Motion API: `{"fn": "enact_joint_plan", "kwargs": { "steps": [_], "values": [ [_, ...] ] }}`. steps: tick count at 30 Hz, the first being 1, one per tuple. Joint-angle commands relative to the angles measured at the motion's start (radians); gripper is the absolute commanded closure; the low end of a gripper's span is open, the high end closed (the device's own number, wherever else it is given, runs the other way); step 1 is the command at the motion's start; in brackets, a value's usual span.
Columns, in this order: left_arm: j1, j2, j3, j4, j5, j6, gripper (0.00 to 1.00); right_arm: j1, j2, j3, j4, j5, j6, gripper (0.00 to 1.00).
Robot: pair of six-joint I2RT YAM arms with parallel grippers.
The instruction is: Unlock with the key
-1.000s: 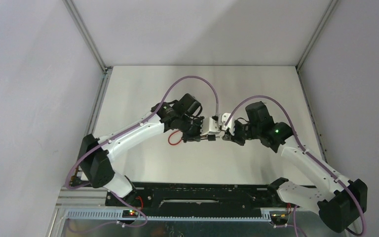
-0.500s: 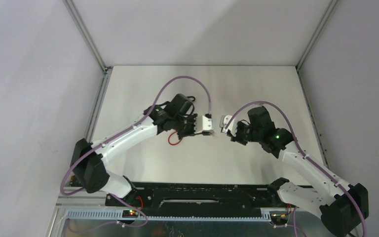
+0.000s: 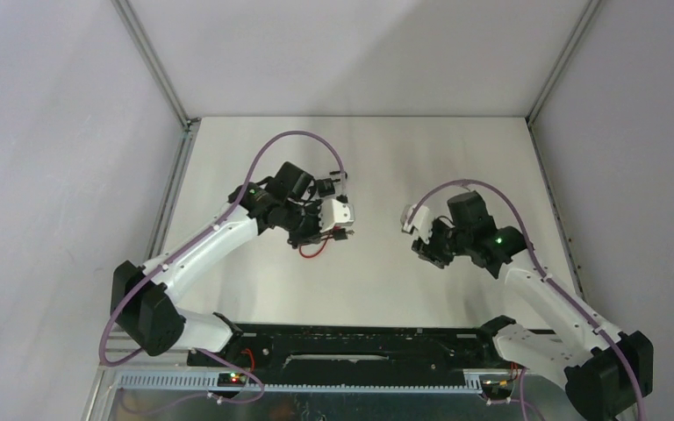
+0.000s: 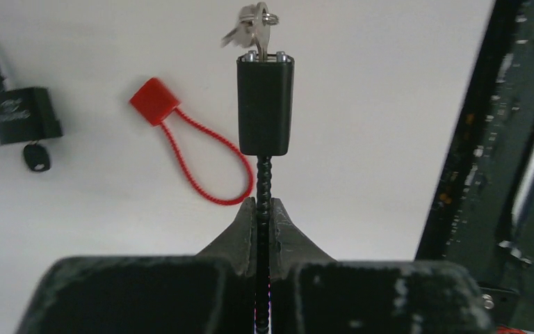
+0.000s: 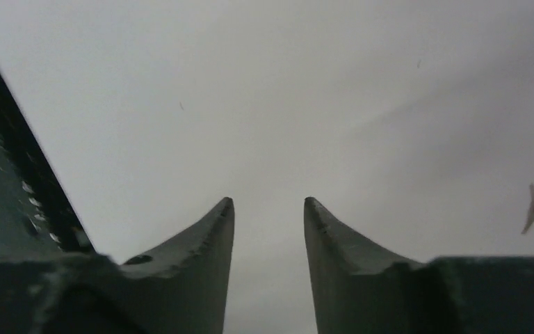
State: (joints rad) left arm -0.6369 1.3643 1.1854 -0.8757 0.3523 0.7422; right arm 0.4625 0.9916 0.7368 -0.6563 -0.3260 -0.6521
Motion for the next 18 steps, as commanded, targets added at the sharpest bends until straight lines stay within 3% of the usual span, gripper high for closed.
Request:
{"fn": "enact_joint_plan", "kwargs": {
  "steps": [1, 4, 6, 18],
  "values": [
    [-0.009, -0.031, 0.071, -0.039, 0.209, 0.006, 1.0, -0.002, 0.04, 0.162, 0.069, -0.289, 0.108, 0.48],
    [-0.061, -0.018, 0.085, -0.046, 0.199, -0.005, 1.0, -0.001, 0.118, 0.239, 0.088, -0.462, 0.146, 0.35],
    [-0.096, -0.018, 0.079, -0.039, 0.198, -0.012, 1.0, 0.007, 0.162, 0.275, 0.103, -0.561, 0.167, 0.32],
    [-0.163, 0.019, 0.096, 0.002, 0.176, -0.059, 1.0, 0.122, 0.274, 0.356, 0.039, -0.666, 0.128, 0.46]
  ]
}}
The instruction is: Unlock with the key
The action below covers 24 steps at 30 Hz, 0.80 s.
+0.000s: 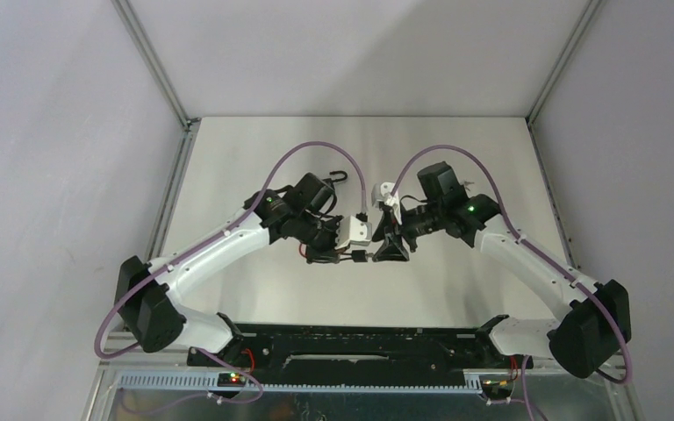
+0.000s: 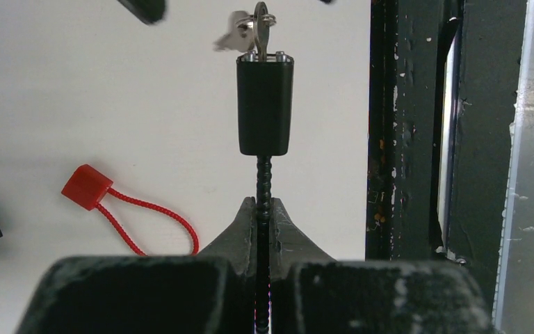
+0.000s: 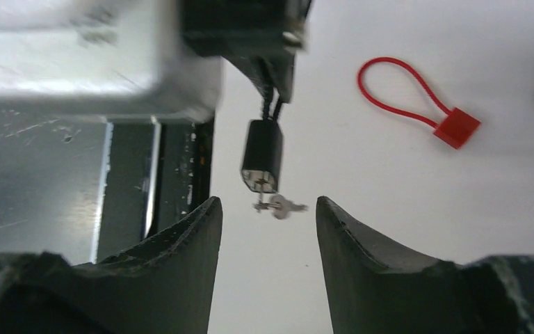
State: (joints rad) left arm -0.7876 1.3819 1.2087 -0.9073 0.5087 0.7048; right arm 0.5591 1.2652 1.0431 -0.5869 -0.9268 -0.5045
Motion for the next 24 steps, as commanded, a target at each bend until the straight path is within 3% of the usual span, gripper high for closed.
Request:
{"fn": "enact_joint_plan", "kwargs": {
  "steps": [1, 4, 16, 24],
  "values": [
    [-0.013, 0.002, 0.073, 0.035, 0.019, -0.022, 1.0, 0.033, 0.001, 0.049, -0.039, -0.063, -0.026, 0.46],
    [-0.015, 0.002, 0.075, 0.036, 0.013, -0.027, 1.0, 0.046, 0.008, 0.05, -0.047, -0.062, -0.036, 0.49],
    [-0.016, 0.0, 0.077, 0.034, 0.019, -0.031, 1.0, 0.077, 0.052, 0.049, -0.018, 0.041, -0.013, 0.83],
    [-0.016, -0.004, 0.07, 0.051, 0.025, -0.053, 1.0, 0.102, 0.064, 0.049, -0.009, 0.125, 0.006, 0.8]
  ]
}}
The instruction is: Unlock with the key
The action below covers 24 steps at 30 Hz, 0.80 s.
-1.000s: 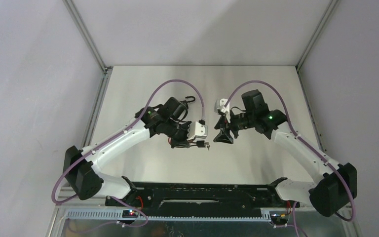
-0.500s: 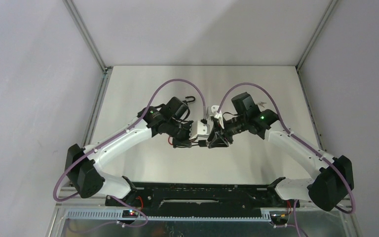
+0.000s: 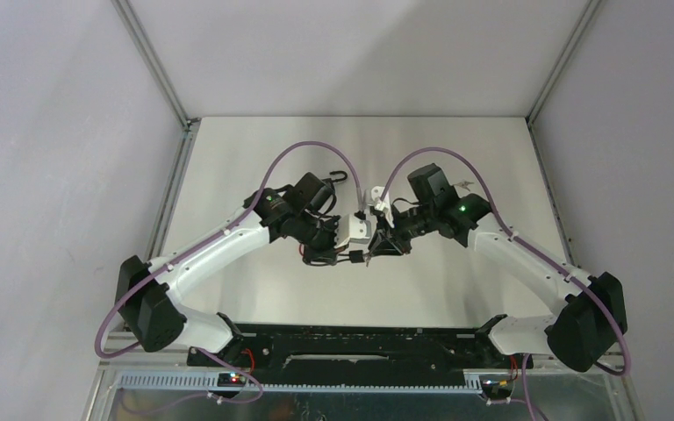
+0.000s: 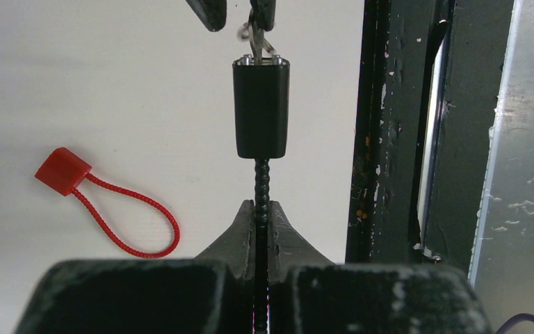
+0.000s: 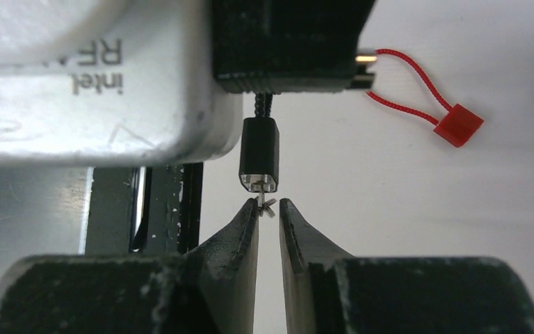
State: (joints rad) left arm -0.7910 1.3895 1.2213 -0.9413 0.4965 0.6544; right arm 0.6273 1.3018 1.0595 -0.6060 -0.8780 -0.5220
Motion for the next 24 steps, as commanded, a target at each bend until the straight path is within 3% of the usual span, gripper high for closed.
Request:
{"fn": "enact_joint_plan", "kwargs": {
  "steps": [1, 16, 24],
  "values": [
    [-0.012, -0.011, 0.056, 0.088, 0.037, -0.006, 1.0, 0.037, 0.03, 0.033, 0.011, 0.083, 0.026, 0.8],
    [-0.006, -0.036, 0.019, 0.168, -0.008, -0.066, 1.0, -0.066, 0.023, -0.018, 0.092, -0.109, 0.128, 0.76],
    [-0.003, -0.039, 0.023, 0.172, -0.001, -0.074, 1.0, -0.087, -0.008, -0.066, 0.124, -0.097, 0.126, 0.75]
  ]
}}
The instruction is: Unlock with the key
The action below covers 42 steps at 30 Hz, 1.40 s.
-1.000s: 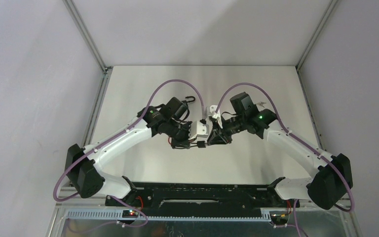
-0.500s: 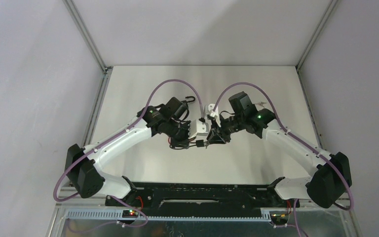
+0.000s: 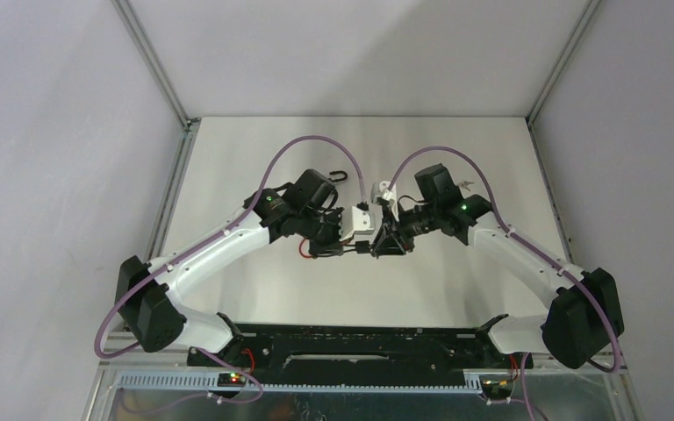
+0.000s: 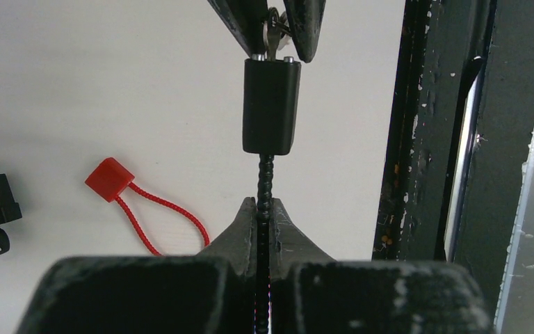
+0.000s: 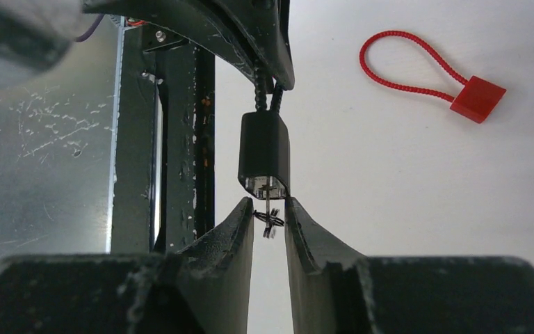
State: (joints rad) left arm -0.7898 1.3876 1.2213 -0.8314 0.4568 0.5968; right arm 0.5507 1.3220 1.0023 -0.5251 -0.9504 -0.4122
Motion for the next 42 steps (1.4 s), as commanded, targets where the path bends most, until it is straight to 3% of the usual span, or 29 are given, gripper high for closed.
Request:
{"fn": "enact_joint_plan", "kwargs": {
  "steps": [1, 5, 9, 23, 31, 42],
  "values": [
    [-0.004, -0.038, 0.023, 0.062, 0.039, -0.018, 1.0, -0.013, -0.029, -0.01, 0.043, -0.024, 0.017, 0.75],
    [-0.004, -0.038, 0.024, 0.061, 0.044, -0.021, 1.0, -0.015, -0.034, -0.01, 0.052, -0.024, 0.024, 0.81],
    [-0.004, -0.034, 0.024, 0.061, 0.052, -0.02, 1.0, -0.013, -0.041, -0.01, 0.062, -0.018, 0.027, 1.0],
    [0.016, -0.063, -0.013, 0.007, -0.029, 0.084, 1.0, -0.024, -0.11, -0.071, 0.04, 0.311, -0.005, 1.0],
    [0.078, -0.098, -0.051, 0.039, -0.108, 0.096, 1.0, -0.115, -0.184, -0.128, -0.021, 0.322, -0.022, 1.0],
    [0.113, -0.114, -0.107, 0.091, -0.325, 0.209, 1.0, -0.196, -0.246, -0.171, -0.126, 0.344, -0.073, 1.0]
  ]
}}
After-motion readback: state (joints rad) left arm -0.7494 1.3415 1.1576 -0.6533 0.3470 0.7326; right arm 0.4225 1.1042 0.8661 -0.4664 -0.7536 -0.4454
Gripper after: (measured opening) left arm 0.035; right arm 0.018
